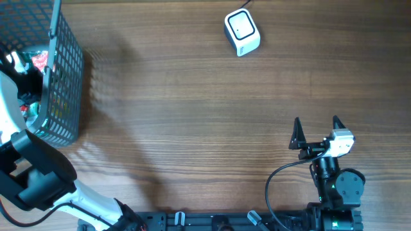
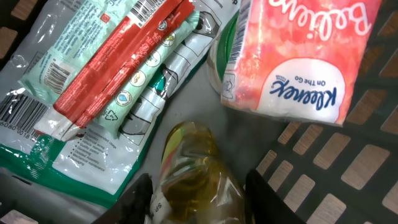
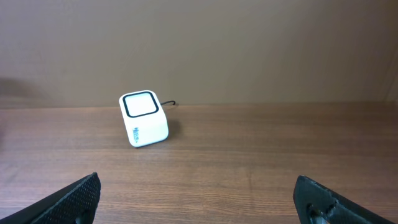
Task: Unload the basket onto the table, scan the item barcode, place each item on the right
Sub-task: 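Grasp the yellow Vim soap bottle in the basket with the left gripper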
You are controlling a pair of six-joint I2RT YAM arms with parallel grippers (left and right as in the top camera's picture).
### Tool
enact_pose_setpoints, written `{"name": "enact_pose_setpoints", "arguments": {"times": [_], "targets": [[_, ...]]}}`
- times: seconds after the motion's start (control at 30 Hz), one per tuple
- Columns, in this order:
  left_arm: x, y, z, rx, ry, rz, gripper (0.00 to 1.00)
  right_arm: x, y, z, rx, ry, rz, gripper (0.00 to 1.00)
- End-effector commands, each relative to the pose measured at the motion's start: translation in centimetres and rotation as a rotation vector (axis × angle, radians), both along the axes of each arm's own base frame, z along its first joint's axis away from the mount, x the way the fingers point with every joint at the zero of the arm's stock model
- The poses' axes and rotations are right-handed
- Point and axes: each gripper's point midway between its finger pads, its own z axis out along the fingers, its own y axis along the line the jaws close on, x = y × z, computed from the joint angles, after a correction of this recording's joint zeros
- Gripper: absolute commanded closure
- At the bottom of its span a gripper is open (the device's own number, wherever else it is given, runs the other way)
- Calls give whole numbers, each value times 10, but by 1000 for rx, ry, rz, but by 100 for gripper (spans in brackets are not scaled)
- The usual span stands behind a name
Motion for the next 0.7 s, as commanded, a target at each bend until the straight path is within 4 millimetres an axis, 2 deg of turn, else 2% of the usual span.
{"name": "enact_pose_setpoints", "arguments": {"times": [0.0, 0.03, 0.13, 0.23, 0.33, 0.37, 0.43, 0.47, 0.53, 0.67], "targets": [[7, 1, 8, 7, -32, -10, 73, 0, -2, 1, 12, -4, -13, 1], [11, 3, 19, 23, -57, -9, 73, 0, -2, 1, 12, -4, -13, 0], [19, 9, 71, 97, -166, -8, 72, 0, -2, 1, 12, -4, -13, 0], [20, 10, 134, 186, -296, -7, 71, 0, -2, 1, 12, -4, -13, 0], [14, 5, 211, 287, -484, 24, 70, 0, -2, 1, 12, -4, -13, 0], [10, 2, 230, 306, -539, 42, 70, 0, -2, 1, 12, -4, -13, 0], [-4, -10, 280, 338, -683, 88, 70, 0, -2, 1, 12, -4, -13, 0], [-13, -23, 307, 349, -764, 89, 71, 0, -2, 1, 12, -4, -13, 0], [-23, -44, 335, 353, -852, 71, 73, 0, -2, 1, 12, -4, -13, 0], [-36, -101, 366, 322, -951, -32, 73, 0, -2, 1, 12, -4, -13, 0]]}}
